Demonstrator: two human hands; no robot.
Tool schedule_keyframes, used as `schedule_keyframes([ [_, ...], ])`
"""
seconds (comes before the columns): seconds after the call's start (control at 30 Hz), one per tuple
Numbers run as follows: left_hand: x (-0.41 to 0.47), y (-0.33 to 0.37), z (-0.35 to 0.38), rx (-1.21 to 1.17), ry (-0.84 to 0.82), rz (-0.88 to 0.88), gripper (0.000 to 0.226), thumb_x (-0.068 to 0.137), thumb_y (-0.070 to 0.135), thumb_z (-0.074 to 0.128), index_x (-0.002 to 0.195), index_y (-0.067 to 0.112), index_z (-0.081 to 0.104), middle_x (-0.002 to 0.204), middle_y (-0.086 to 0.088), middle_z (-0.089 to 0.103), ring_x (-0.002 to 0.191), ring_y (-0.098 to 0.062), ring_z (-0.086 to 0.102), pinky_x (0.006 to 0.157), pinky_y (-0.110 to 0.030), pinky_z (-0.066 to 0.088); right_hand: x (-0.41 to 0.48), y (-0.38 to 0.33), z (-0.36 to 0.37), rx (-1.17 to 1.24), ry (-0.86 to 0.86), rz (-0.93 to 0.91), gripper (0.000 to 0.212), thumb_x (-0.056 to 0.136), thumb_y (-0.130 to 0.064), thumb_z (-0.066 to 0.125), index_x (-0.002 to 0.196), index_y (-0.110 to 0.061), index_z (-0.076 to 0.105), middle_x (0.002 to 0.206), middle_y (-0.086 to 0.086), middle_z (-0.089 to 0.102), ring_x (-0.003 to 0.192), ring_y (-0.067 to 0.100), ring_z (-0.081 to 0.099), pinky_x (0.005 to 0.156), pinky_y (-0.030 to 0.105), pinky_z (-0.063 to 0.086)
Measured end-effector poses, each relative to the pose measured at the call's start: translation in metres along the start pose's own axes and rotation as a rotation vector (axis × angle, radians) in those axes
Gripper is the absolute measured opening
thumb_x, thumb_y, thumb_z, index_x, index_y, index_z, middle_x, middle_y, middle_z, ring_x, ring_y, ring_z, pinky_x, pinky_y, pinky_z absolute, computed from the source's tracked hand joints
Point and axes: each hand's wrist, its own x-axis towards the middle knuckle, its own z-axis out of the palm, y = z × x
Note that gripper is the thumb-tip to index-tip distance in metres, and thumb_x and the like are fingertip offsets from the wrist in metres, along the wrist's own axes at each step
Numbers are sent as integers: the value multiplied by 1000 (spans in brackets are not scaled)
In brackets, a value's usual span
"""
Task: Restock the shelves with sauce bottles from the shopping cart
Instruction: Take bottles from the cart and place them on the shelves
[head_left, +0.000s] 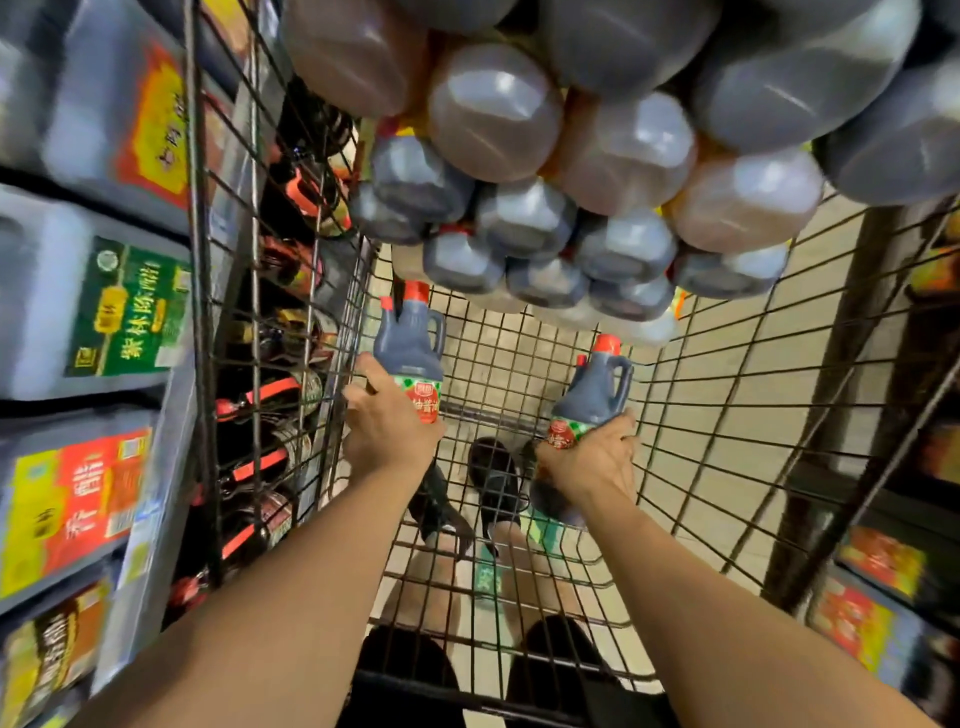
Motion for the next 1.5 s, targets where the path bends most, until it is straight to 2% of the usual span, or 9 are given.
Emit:
schedule_keyframes([
  [0.33,16,0,-8,-246,-114,-119,89,60,37,92,124,27,30,114,-9,57,95,-36,62,63,-38,42,9,7,1,87,56,-19,101,69,-41,85,142,-17,19,126,14,47,109,31,53,83,37,46],
  [0.47,0,-13,-12,-399,-142,-96,82,53,33,94,106,36,32,89,10,55,69,-13,55,65,-31,43,4,13,-3,110,4,-61,92,64,-36,87,131,-17,27,119,11,51,102,29,57,86,43,52],
  [0.63,-40,-20,-34,-500,-129,-26,91,49,38,94,117,37,34,91,17,53,78,-14,54,70,-31,39,-25,23,-11,138,2,-177,89,61,-35,86,128,-20,29,116,3,45,91,18,47,75,33,43],
  [0.77,-76,-21,-68,-603,-85,69,91,51,38,93,120,39,34,97,19,58,82,-11,59,66,-28,41,-55,19,-30,209,8,-348,84,52,-42,84,118,-29,34,110,0,55,92,19,58,73,33,51],
  [0.97,-139,-20,-143,-814,85,236,92,52,38,93,125,38,38,107,19,63,92,-8,64,76,-31,51,-111,-6,-84,317,47,-692,77,53,-36,87,111,-42,36,89,-22,57,78,-15,58,54,1,38],
  [1.1,-185,-29,-202,-932,236,351,93,44,45,91,118,51,36,106,30,60,95,12,60,71,-9,45,-161,-35,-131,374,65,-881,82,55,-38,87,120,-39,37,108,-13,60,93,2,61,71,15,49],
  [1.3,-255,-66,-279,-1014,483,461,102,42,56,89,130,51,37,113,40,57,97,15,59,70,-5,47,-246,-75,-185,416,105,-1179,81,59,-37,89,119,-41,35,110,-12,62,96,9,61,76,26,50],
  [1.4,-289,-88,-309,-1103,577,530,101,47,41,94,132,50,40,117,29,62,102,5,64,75,-19,53,-292,-93,-196,471,120,-1303,82,57,-35,90,111,-54,32,104,-19,59,92,4,58,72,19,43],
  [1.5,-322,-117,-332,-1160,696,556,98,47,35,94,128,54,41,119,29,61,105,7,62,76,-9,49,-342,-103,-194,514,105,-1432,82,54,-29,93,116,-46,40,106,-14,61,88,-8,56,73,10,40],
])
